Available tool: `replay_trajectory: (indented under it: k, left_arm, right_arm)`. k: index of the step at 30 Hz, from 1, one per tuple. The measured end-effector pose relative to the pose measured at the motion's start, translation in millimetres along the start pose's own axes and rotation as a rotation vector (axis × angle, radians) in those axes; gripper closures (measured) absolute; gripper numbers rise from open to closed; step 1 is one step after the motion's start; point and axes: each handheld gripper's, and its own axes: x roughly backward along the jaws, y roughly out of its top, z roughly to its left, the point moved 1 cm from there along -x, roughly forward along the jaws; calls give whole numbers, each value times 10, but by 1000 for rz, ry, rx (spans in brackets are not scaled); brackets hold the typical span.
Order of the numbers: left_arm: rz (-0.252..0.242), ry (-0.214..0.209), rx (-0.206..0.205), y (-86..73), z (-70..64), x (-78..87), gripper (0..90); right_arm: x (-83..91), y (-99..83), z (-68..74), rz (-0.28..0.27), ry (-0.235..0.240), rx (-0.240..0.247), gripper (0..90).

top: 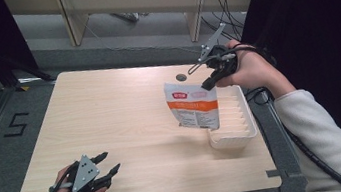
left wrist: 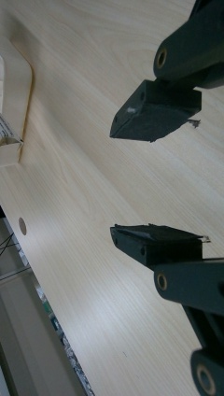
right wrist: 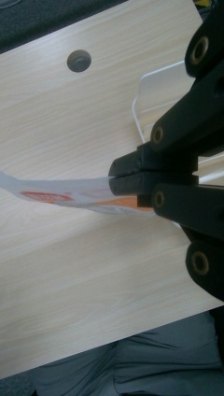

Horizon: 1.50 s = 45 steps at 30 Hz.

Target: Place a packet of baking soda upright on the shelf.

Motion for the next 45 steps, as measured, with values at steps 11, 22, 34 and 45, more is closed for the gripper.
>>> replay_trajectory:
  k: [11,22,34,45]
  left_arm:
    - [6,6,7,0,-3,2,449]
    - [6,4,8,0,-5,0,447]
    - [7,1,6,-3,-3,-9,447]
    - [6,5,13,0,-6,-5,447]
  right_arm:
    - [124,-156,-121,0,-26,-14,900]
    - [213,-350,-244,8,-40,-35,900]
    - [279,-532,-299,47,-24,-9,900]
    - [302,-616,-342,93,20,35,900]
